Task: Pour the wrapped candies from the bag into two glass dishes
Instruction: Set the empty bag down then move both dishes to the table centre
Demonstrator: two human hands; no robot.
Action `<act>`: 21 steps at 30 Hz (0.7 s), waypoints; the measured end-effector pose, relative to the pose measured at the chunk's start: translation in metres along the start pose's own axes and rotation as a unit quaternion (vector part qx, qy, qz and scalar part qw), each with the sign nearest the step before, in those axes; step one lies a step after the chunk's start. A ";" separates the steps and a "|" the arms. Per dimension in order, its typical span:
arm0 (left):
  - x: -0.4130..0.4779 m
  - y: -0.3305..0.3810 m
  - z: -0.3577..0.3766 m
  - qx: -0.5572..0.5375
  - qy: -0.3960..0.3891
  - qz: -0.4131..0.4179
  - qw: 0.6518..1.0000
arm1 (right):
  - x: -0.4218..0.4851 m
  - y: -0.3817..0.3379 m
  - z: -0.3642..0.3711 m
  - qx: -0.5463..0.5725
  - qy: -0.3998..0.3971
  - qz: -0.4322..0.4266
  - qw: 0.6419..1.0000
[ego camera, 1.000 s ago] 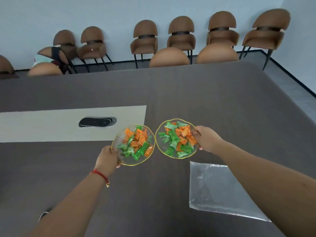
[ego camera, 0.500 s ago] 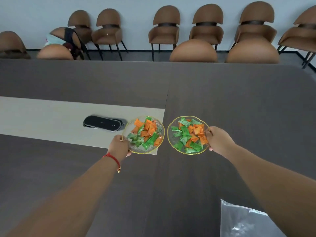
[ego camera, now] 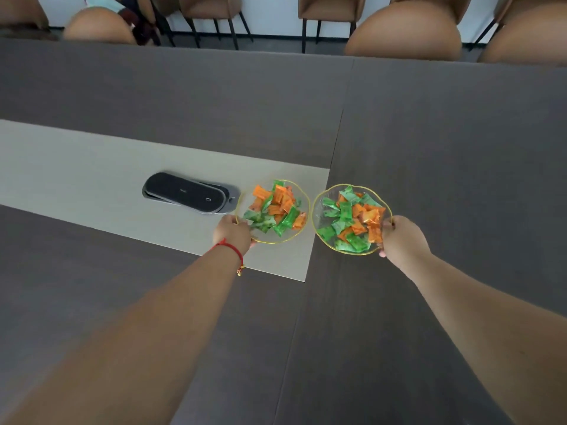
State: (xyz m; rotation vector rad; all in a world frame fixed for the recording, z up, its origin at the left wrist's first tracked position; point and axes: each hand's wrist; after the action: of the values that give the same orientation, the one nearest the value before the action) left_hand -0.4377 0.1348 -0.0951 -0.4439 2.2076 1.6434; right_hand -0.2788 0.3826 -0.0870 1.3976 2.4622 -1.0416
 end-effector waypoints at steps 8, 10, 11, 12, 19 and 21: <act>0.032 -0.012 0.011 0.043 0.021 0.008 0.999 | 0.027 -0.002 0.030 0.044 0.012 0.030 0.999; 0.035 -0.013 0.013 0.049 0.024 0.006 0.999 | 0.031 -0.002 0.034 0.036 0.013 0.025 0.999; 0.036 -0.014 0.014 0.052 0.024 0.009 0.998 | 0.033 -0.002 0.036 0.029 0.011 0.020 0.999; 0.036 -0.014 0.014 0.054 0.024 0.013 0.998 | 0.034 -0.002 0.037 0.022 0.012 0.013 1.000; 0.036 -0.026 0.012 0.056 0.033 0.048 0.997 | 0.036 0.000 0.045 -0.029 0.033 0.003 0.999; 0.038 -0.027 0.012 0.055 0.048 0.048 0.996 | 0.035 -0.001 0.046 -0.033 0.037 -0.003 0.999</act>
State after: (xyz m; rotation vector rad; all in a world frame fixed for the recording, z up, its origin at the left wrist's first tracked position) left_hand -0.4582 0.1374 -0.1385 -0.4013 2.4105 1.5684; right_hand -0.3091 0.3788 -0.1358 1.4363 2.5289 -0.9176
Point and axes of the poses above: each hand's wrist, its own x-axis towards the middle knuckle, its own z-axis out of the palm, y = z × x, and after that the axes turned 4 degrees about -x, right-handed
